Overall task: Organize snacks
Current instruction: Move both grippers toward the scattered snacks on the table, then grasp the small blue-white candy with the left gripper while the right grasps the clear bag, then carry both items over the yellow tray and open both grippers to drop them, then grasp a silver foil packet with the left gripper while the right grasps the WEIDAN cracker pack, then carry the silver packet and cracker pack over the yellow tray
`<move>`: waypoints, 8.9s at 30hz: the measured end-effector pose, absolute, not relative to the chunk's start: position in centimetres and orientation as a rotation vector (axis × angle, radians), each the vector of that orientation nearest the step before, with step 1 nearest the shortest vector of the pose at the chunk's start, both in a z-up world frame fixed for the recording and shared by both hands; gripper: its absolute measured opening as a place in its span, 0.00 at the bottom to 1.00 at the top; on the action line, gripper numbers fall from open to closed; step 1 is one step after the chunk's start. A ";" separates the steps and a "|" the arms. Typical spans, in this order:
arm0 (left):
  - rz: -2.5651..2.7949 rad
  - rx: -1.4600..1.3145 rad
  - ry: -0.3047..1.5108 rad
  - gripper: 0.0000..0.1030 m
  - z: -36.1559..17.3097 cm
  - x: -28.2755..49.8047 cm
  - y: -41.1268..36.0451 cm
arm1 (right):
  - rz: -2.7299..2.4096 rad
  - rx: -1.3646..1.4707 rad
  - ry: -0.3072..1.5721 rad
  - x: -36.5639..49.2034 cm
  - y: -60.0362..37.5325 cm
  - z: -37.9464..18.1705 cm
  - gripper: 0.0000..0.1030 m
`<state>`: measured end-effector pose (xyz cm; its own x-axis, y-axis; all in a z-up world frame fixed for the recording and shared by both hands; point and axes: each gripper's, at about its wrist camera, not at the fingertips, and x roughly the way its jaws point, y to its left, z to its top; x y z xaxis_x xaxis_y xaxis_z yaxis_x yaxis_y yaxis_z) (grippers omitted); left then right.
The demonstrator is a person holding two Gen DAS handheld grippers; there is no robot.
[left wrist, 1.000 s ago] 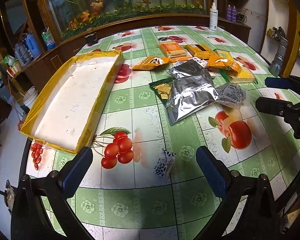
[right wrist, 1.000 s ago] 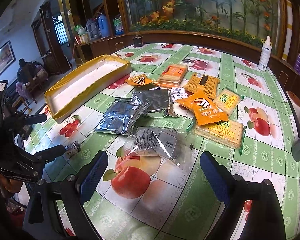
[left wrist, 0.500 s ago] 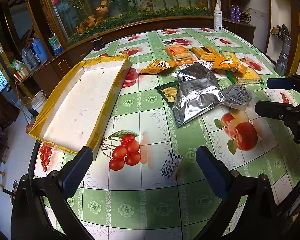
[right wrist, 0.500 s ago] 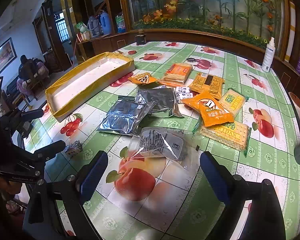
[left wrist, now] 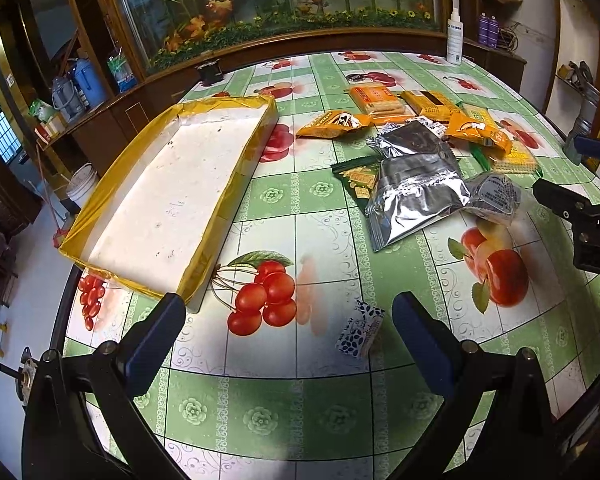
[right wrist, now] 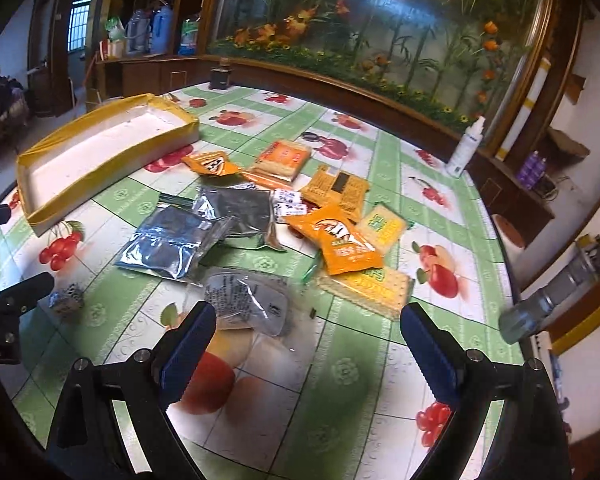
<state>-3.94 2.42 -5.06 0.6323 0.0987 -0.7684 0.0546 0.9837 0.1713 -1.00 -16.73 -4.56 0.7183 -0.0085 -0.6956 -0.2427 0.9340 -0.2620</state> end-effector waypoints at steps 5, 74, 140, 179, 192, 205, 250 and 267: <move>0.018 0.186 0.894 1.00 -5.1 -4.1 2.2 | 0.112 -0.370 0.758 -1.4 -16.8 -4.5 0.92; -0.308 0.013 0.899 0.16 -5.2 -4.0 3.9 | 0.502 0.180 0.840 1.5 -21.6 -5.8 0.43; 0.249 -0.172 0.848 0.71 -3.7 4.9 17.4 | 0.700 0.028 0.819 11.5 -0.5 -4.3 0.54; -0.645 0.524 0.876 0.73 -5.7 3.8 -7.0 | 0.308 0.229 0.834 5.1 -28.8 -7.5 0.74; -0.638 0.492 0.976 0.71 -8.1 3.9 -7.4 | 0.421 -0.089 0.954 10.5 -25.8 -9.9 0.74; -0.538 0.417 0.916 0.55 -7.1 1.7 -6.4 | 0.440 -0.002 0.929 7.3 -25.3 -9.6 0.47; -0.017 -0.016 0.823 0.55 -2.1 1.7 10.7 | 0.702 -0.012 0.805 5.2 -11.7 -3.4 0.46; 0.065 -0.059 0.836 0.55 -2.5 2.7 15.4 | 0.818 -0.034 0.808 9.2 -2.2 -3.0 0.46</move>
